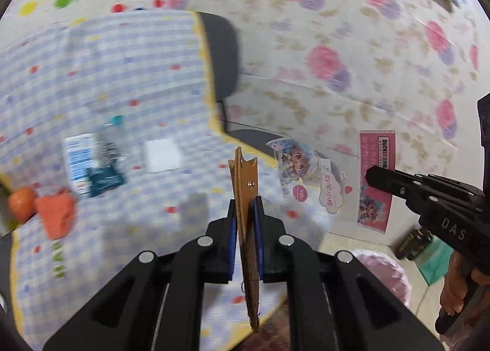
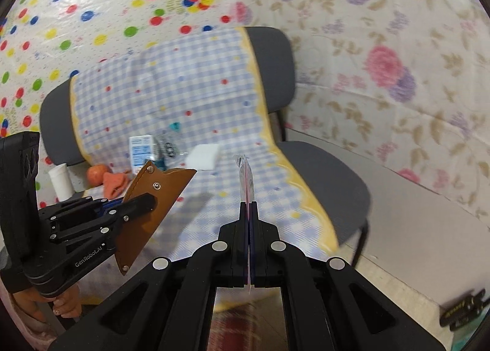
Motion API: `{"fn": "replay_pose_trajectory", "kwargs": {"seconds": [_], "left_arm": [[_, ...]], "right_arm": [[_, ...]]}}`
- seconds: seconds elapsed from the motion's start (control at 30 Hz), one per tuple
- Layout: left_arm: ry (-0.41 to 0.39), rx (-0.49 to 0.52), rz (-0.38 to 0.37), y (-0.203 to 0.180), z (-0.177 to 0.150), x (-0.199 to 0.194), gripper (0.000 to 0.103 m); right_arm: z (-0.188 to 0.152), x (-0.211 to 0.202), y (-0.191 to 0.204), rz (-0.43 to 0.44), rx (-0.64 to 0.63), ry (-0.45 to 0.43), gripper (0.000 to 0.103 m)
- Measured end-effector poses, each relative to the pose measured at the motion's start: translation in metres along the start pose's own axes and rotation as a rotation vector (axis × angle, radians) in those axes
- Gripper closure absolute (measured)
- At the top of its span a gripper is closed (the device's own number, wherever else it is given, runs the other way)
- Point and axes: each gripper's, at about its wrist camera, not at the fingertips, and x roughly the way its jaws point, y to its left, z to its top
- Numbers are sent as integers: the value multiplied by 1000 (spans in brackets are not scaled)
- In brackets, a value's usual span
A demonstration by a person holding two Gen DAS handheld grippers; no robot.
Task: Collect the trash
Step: 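Carry the brown piece and doll bag over the bin and open both tools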
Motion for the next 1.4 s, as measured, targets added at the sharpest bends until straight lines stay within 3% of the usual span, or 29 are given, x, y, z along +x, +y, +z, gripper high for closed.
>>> {"fn": "replay_pose_trajectory", "kwargs": {"seconds": [0.23, 0.63, 1.0, 1.03, 1.13, 1.2, 1.4], "left_arm": [[34, 126, -146, -71, -12, 16, 95], [45, 265, -327, -169, -31, 25, 95], [100, 328, -390, -215, -43, 41, 93], [108, 326, -387, -216, -43, 43, 90], [122, 310, -374, -214, -44, 47, 54], [121, 303, -364, -210, -43, 48, 53], [81, 273, -284, -179, -28, 35, 49]], "right_arm": [[-34, -42, -44, -155, 78, 15, 102], [-77, -113, -107, -365, 194, -5, 102], [-114, -114, -140, -402, 282, 67, 100], [-117, -112, -142, -400, 290, 75, 99], [-126, -103, -149, -392, 308, 110, 97], [-130, -98, -151, -396, 314, 132, 84], [-117, -107, -148, -392, 319, 69, 75]]}}
